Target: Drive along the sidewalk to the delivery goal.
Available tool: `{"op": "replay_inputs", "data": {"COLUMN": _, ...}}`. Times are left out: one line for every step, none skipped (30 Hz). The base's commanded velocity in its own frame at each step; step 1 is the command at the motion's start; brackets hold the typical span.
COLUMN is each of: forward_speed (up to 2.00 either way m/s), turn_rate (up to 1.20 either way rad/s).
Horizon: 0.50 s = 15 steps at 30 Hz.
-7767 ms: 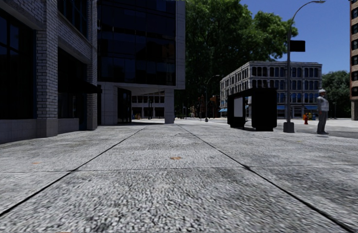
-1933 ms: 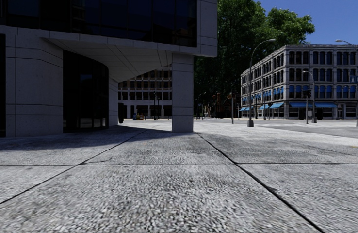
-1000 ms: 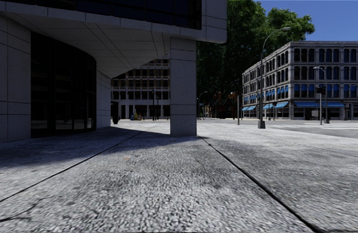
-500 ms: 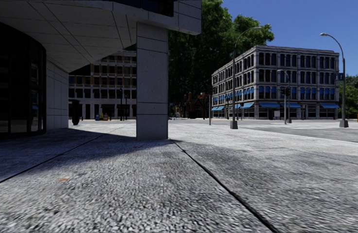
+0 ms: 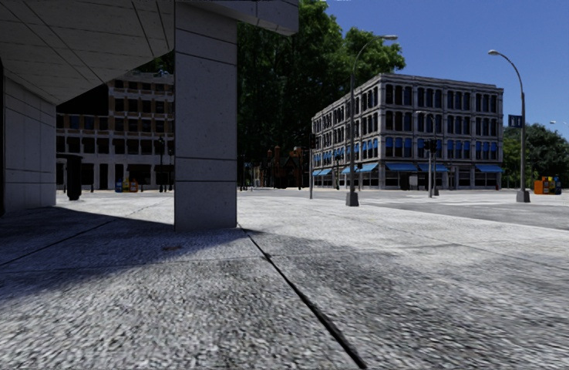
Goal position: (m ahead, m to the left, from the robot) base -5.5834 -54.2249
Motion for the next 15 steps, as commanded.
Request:
{"op": "replay_inputs", "data": {"forward_speed": 2.00, "turn_rate": -0.01}}
{"op": "replay_inputs", "data": {"forward_speed": 2.00, "turn_rate": 0.00}}
{"op": "replay_inputs", "data": {"forward_speed": 2.00, "turn_rate": 0.00}}
{"op": "replay_inputs", "data": {"forward_speed": 2.00, "turn_rate": 0.00}}
{"op": "replay_inputs", "data": {"forward_speed": 2.00, "turn_rate": 0.00}}
{"op": "replay_inputs", "data": {"forward_speed": 2.00, "turn_rate": 0.00}}
{"op": "replay_inputs", "data": {"forward_speed": 2.00, "turn_rate": 0.00}}
{"op": "replay_inputs", "data": {"forward_speed": 2.00, "turn_rate": 0.00}}
{"op": "replay_inputs", "data": {"forward_speed": 2.00, "turn_rate": 0.00}}
{"op": "replay_inputs", "data": {"forward_speed": 2.00, "turn_rate": 0.00}}
{"op": "replay_inputs", "data": {"forward_speed": 2.00, "turn_rate": 0.00}}
{"op": "replay_inputs", "data": {"forward_speed": 2.00, "turn_rate": 0.00}}
{"op": "replay_inputs", "data": {"forward_speed": 2.00, "turn_rate": 0.00}}
{"op": "replay_inputs", "data": {"forward_speed": 2.00, "turn_rate": 0.00}}
{"op": "replay_inputs", "data": {"forward_speed": 2.00, "turn_rate": 0.00}}
